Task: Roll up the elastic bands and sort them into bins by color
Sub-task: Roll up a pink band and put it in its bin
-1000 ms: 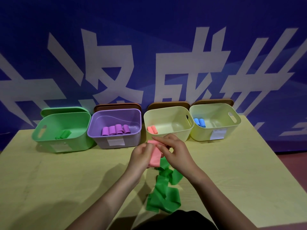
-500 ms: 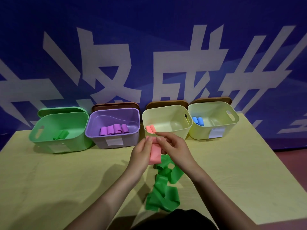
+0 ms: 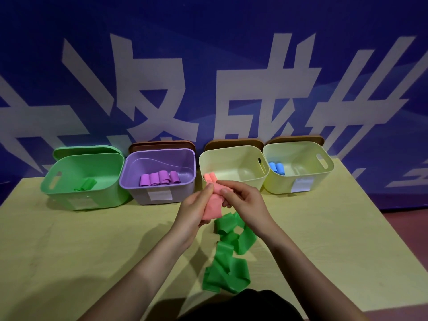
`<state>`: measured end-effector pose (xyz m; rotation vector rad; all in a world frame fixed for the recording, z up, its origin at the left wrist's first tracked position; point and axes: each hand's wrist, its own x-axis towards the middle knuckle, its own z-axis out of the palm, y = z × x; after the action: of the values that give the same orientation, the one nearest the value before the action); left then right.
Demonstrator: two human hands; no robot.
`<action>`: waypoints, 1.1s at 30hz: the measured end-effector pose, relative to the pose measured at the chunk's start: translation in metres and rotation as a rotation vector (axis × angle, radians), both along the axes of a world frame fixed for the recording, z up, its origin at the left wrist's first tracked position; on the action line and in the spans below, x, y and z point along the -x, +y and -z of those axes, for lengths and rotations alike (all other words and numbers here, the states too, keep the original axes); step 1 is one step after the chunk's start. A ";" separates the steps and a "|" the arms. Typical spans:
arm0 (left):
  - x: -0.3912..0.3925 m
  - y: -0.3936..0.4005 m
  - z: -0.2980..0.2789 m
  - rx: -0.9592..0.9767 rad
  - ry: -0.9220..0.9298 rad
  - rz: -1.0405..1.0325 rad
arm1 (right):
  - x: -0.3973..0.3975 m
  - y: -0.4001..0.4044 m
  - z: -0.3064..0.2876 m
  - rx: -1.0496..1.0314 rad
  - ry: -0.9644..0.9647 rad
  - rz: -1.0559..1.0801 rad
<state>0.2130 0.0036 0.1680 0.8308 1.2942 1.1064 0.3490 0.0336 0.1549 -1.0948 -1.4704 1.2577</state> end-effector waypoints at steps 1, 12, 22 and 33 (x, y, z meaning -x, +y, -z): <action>0.001 0.001 0.002 0.024 0.021 -0.018 | 0.001 0.002 0.001 0.006 -0.021 0.011; -0.003 0.003 0.011 -0.060 0.142 -0.048 | 0.000 0.006 0.008 -0.220 -0.229 0.074; 0.003 0.001 0.011 -0.093 0.045 -0.015 | -0.005 -0.001 0.002 -0.153 -0.062 -0.046; 0.005 0.000 0.025 -0.125 0.097 0.086 | -0.002 -0.005 -0.002 0.028 0.027 -0.060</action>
<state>0.2083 0.0035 0.1432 1.0353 1.2668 1.0980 0.3513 0.0281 0.1572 -1.0550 -1.4790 1.3339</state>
